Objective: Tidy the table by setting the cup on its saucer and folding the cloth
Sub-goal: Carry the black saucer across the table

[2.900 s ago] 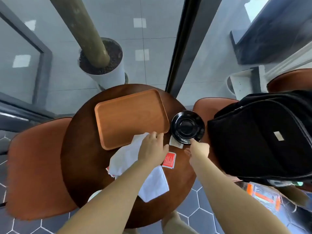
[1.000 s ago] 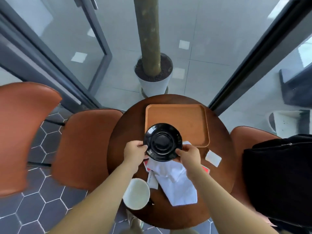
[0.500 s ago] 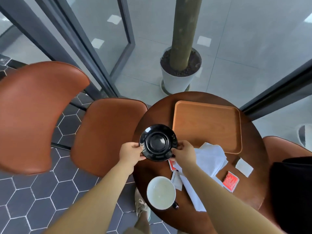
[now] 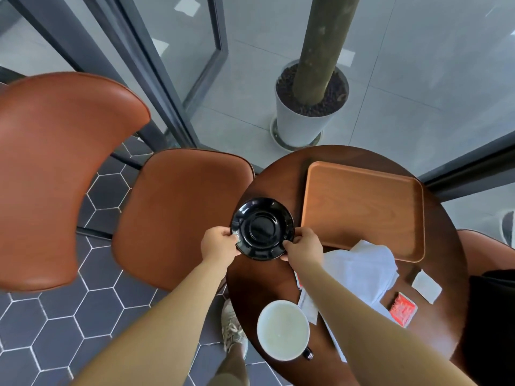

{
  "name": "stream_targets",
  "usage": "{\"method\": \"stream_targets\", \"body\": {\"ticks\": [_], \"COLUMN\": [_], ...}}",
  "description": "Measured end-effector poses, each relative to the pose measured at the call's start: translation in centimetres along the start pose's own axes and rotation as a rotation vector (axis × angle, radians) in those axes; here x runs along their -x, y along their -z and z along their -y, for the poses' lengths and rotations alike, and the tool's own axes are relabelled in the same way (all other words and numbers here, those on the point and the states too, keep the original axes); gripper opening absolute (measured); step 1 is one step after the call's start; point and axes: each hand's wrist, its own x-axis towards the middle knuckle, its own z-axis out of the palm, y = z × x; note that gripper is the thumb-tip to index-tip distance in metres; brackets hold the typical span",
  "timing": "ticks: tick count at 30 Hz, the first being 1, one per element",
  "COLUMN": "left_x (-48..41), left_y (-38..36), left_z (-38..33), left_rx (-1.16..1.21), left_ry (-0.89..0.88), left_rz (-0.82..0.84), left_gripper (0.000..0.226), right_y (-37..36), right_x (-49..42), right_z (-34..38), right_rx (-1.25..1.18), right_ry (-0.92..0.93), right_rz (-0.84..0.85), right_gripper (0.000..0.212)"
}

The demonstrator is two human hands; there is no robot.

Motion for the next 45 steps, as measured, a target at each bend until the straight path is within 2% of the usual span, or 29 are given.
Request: {"method": "stream_targets", "body": {"ticks": [6,9,12,14,16,18,20,24,38,45], "left_x": [-0.3,0.3,1.8,3.5,4.6,4.7,4.1,3.1,2.8,2.7], "left_y": [-0.5,-0.3,0.6,1.2,1.0,0.4,-0.2,-1.3,-1.6,-1.7], "left_z": [0.2,0.2,1.8,4.1,6.6,8.8,10.3,11.8,12.3,12.5], "left_rx": [-0.048,-0.104,-0.405,-0.630,-0.856,-0.987,-1.012,-0.995,-1.143,-1.123], "left_ry": [-0.046,-0.111,-0.371,-0.664,-0.918,-1.006,-0.992,-0.988,-0.968,-0.985], "left_rz": [0.004,0.046,-0.063,-0.128,-0.058,0.019,0.014,0.010,-0.002,-0.016], "left_gripper": [0.017,0.017,0.033,0.031,0.030,0.031,0.035,0.042,0.059,0.060], "right_y": [-0.2,0.3,1.2,1.6,1.4,0.8,0.1,-0.9,-1.5,-1.7], "right_x": [1.0,1.5,2.5,3.2,3.4,2.9,2.1,0.7,-0.1,-1.0], "right_z": [0.3,0.2,-0.3,-0.3,-0.1,0.4,0.8,0.7,1.0,2.1], "right_rx": [0.043,0.057,0.179,0.311,0.522,0.729,0.862,0.957,0.930,0.910], "right_ry": [0.023,0.051,0.178,0.392,0.645,0.749,0.753,0.720,0.695,0.677], "right_rz": [0.013,0.018,-0.046,-0.116,-0.104,-0.029,0.018,0.019,-0.032,-0.042], "right_gripper": [0.033,0.030,0.036,0.044,0.060,0.088,0.112,0.130,0.131,0.131]}}
